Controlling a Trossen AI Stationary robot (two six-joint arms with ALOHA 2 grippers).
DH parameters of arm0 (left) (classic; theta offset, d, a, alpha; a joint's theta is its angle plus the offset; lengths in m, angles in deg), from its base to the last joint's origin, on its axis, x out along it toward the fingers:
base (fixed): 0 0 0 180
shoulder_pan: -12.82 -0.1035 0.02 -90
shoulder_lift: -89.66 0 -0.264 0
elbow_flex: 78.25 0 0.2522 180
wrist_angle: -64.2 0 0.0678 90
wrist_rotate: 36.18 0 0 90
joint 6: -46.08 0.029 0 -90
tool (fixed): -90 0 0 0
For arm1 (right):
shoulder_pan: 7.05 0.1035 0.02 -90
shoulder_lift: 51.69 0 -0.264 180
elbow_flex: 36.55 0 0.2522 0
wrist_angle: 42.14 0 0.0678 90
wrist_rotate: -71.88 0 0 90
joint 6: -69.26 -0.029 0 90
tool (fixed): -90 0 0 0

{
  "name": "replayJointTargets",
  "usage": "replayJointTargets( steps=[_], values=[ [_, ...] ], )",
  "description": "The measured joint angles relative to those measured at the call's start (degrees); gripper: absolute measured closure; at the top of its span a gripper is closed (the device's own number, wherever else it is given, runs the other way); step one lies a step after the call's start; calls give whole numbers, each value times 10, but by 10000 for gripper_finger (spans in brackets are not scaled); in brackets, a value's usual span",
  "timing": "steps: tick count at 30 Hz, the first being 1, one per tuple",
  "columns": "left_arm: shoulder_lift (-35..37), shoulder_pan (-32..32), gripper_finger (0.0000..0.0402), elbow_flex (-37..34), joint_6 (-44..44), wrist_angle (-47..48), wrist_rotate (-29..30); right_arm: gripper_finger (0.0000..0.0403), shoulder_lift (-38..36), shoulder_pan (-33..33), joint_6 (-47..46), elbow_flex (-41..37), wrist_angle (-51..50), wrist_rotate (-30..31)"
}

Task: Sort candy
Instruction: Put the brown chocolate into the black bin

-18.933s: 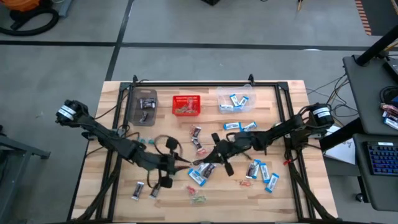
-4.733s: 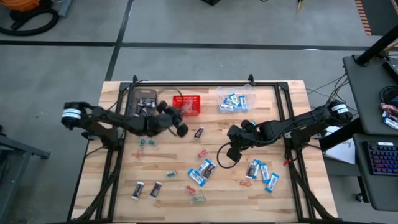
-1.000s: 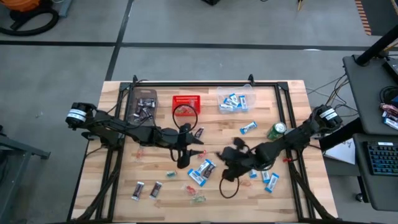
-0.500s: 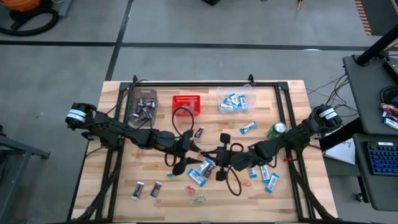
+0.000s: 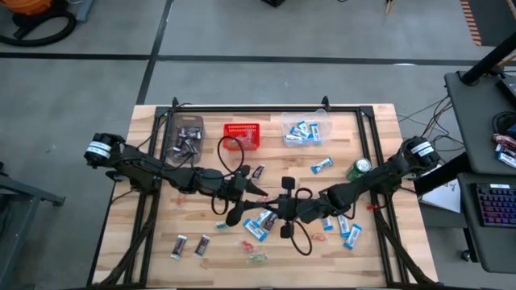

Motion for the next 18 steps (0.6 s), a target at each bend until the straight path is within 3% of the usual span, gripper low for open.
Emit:
replayJointTargets(
  steps=[14,18],
  values=[
    [1,-1,383,0,12,33,-1,373,1,-1,-7,0,0,2],
    [4,-2,392,0,13,38,0,351,1,-1,-17,0,2,2]
  ],
)
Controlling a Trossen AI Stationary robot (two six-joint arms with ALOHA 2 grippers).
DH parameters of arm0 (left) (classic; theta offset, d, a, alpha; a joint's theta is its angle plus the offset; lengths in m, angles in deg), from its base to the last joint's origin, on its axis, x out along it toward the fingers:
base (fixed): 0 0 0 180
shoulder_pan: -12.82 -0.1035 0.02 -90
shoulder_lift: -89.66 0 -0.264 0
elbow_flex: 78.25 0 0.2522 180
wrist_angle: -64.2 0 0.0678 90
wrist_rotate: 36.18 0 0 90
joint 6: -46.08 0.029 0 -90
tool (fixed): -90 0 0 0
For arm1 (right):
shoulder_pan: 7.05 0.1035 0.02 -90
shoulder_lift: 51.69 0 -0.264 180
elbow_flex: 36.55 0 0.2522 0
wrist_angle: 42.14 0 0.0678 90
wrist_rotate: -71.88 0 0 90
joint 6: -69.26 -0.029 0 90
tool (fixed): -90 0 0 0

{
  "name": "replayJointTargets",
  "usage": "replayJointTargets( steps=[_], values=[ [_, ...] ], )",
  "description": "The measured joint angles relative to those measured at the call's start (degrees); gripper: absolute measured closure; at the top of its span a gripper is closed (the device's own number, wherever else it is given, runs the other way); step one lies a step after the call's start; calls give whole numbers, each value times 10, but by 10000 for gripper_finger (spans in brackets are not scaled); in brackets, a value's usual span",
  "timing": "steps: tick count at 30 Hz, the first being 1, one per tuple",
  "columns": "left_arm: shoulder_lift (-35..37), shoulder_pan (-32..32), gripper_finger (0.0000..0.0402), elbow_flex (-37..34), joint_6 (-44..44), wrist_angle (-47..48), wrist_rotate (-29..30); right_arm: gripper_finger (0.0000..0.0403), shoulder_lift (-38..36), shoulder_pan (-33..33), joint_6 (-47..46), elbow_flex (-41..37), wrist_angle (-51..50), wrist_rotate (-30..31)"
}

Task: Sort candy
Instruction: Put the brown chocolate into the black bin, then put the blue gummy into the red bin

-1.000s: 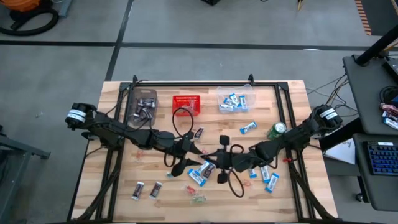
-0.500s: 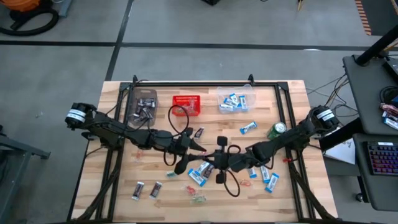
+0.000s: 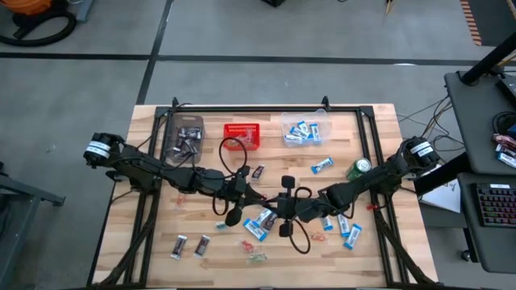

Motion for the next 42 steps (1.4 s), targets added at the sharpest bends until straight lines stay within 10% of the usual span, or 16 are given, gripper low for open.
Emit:
replayJointTargets(
  steps=[9,17,21,32,42],
  values=[
    [27,-2,399,25,-9,151,48,227,-10,-17,-40,0,-4,5],
    [76,-28,400,209,-248,900,421,166,-33,-31,-103,1,-52,31],
    [75,-100,401,249,-408,1137,446,157,-33,-31,-104,1,-52,31],
    [70,-373,384,169,-238,1011,331,159,-33,-31,-116,1,-65,26],
    [52,-403,298,151,-205,1010,331,158,-34,-31,-117,1,-67,0]
  ],
)
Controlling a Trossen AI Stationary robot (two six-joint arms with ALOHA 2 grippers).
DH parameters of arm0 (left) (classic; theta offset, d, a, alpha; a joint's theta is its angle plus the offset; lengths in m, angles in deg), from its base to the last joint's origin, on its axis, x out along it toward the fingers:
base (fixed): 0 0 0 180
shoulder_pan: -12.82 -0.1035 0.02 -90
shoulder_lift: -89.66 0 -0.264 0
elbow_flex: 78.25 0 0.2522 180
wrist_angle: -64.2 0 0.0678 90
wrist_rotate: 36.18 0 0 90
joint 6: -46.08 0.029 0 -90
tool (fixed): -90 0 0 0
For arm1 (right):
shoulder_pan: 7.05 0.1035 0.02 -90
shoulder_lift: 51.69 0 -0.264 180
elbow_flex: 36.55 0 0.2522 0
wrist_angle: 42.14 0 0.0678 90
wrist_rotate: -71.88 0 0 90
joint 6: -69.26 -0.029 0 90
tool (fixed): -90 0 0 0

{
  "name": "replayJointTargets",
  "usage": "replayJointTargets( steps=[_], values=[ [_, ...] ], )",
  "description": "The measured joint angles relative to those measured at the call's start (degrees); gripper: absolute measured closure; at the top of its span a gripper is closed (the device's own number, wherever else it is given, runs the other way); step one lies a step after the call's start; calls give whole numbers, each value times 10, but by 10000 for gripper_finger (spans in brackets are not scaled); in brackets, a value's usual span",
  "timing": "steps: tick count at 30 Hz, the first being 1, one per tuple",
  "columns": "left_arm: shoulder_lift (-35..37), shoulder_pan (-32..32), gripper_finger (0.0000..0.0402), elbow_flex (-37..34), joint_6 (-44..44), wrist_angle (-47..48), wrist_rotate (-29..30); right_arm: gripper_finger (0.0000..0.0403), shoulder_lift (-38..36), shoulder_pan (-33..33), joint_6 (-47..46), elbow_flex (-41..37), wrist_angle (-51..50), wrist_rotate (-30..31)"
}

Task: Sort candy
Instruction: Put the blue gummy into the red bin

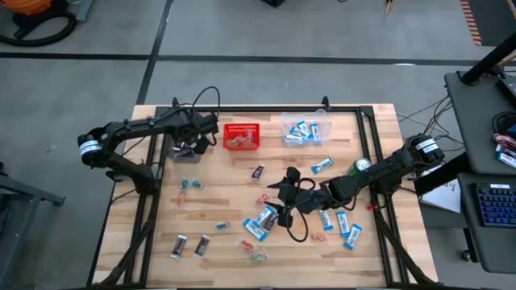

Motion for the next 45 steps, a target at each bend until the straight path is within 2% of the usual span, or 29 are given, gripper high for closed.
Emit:
replayJointTargets(
  steps=[4,8,13,20,23,26,29,33,45],
  values=[
    [4,12,267,0,-4,6,-13,158,0,0,1,0,-4,-4],
    [15,57,253,0,-39,10,-93,158,-6,0,3,0,-29,-5],
    [30,181,251,0,-105,10,-134,158,-12,0,4,0,-55,-5],
    [19,375,251,-1,-307,8,-167,158,-13,0,24,0,-60,-6],
    [-3,437,251,-1,-390,8,-170,158,-13,0,30,0,-60,-6],
    [-29,482,251,-1,-415,5,-174,158,-13,-2,32,0,-60,-6],
    [-58,500,251,-1,-403,5,-176,158,-13,-7,33,0,-60,-21],
    [-91,495,251,-1,-384,5,-174,158,-13,-14,32,0,-60,-47],
    [-153,458,266,-23,-342,-22,-174,158,-13,-14,22,0,-60,-49]
  ],
)
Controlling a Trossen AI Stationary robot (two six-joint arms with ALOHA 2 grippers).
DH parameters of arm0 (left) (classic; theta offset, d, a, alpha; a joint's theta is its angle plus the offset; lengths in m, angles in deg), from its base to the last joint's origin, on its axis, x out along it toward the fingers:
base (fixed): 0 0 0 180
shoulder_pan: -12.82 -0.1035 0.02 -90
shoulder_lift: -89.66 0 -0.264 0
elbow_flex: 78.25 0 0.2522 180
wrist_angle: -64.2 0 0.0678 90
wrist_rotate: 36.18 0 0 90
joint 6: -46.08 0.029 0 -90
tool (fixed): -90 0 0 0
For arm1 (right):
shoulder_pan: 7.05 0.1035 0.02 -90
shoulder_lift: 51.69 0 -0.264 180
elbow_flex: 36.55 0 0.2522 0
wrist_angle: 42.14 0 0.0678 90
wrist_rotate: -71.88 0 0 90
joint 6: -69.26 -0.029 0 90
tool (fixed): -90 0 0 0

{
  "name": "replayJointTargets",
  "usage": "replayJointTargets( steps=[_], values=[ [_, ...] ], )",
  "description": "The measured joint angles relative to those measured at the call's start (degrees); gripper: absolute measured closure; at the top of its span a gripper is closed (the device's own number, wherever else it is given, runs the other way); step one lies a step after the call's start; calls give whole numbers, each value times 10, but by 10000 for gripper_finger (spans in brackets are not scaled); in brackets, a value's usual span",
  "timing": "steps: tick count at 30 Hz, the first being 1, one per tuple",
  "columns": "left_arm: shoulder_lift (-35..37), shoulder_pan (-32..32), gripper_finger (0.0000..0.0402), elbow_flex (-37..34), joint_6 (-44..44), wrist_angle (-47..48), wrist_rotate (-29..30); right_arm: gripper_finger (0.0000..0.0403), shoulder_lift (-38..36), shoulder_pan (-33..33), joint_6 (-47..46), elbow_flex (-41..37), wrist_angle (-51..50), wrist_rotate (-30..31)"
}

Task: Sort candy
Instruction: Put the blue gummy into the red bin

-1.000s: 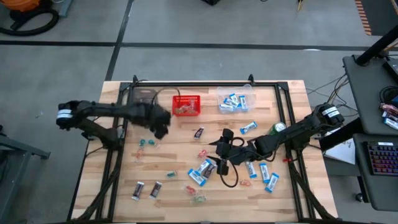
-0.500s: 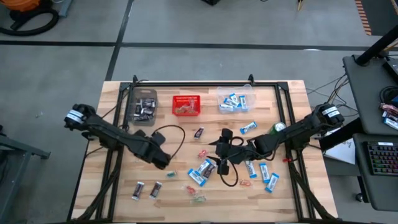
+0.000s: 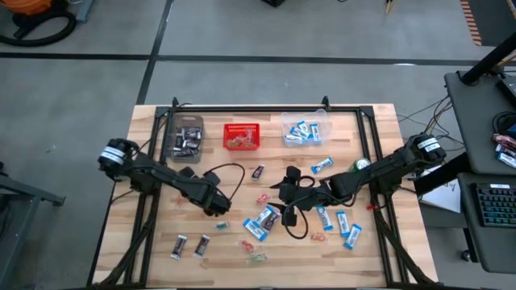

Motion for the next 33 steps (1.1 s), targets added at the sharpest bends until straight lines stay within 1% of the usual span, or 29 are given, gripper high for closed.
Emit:
replayJointTargets(
  steps=[2,11,18,20,22,26,33],
  values=[
    [-1,-4,271,-8,8,-11,3,158,0,0,-1,0,0,0],
    [0,-18,286,-69,25,-119,5,158,1,0,-7,0,0,0],
    [3,-17,290,-87,20,-139,13,158,1,0,-6,0,0,0],
    [2,-17,303,-87,20,-140,17,158,1,0,-6,0,0,0],
    [2,-18,326,-86,20,-141,18,158,1,0,-6,0,0,0],
    [3,-11,388,-71,25,-149,25,158,1,0,-6,0,0,0],
    [28,-6,400,-32,75,-146,36,158,1,1,-6,0,-14,0]
  ],
)
